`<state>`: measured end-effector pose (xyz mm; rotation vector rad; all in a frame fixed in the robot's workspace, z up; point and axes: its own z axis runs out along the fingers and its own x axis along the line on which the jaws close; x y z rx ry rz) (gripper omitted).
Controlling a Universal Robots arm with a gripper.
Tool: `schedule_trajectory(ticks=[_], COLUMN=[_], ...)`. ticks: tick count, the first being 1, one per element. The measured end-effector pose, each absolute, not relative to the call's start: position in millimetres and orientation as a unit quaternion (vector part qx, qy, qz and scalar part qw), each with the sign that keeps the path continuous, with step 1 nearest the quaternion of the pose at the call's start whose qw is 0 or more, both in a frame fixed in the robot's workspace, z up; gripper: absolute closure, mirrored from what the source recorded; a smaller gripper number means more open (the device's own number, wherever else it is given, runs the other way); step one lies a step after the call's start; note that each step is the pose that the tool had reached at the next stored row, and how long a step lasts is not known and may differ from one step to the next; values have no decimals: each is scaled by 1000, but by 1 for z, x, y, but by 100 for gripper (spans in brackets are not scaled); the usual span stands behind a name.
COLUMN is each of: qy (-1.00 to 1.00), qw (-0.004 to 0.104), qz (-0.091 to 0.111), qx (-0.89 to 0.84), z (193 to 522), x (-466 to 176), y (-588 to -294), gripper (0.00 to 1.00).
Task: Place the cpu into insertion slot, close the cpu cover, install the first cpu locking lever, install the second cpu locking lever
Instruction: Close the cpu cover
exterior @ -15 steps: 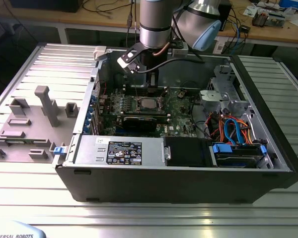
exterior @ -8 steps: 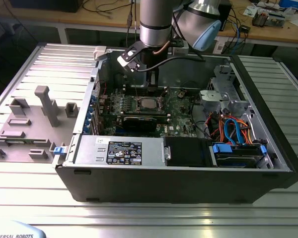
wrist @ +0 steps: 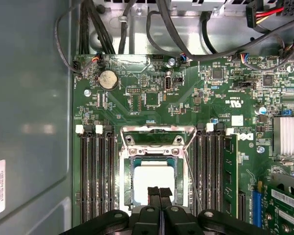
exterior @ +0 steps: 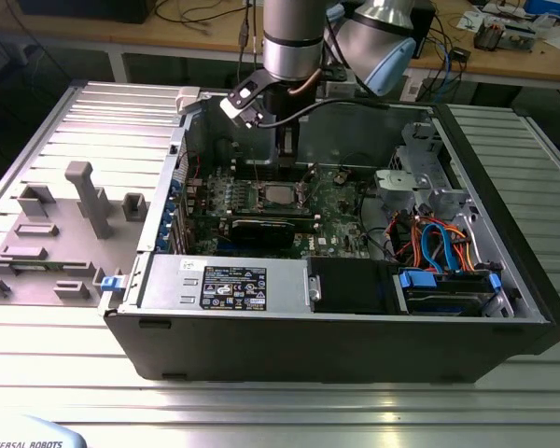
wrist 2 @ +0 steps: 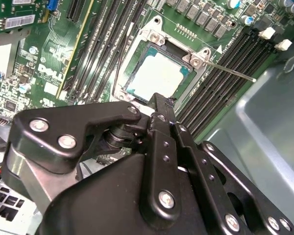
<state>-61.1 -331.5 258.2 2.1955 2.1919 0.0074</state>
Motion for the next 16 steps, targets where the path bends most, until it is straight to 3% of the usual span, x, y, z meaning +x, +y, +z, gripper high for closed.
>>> schedule_trajectory(ticks=[16], qy=[706], qw=[20], qz=[2], qx=[708], z=[285], x=[-61], y=[-331], gripper=[89])
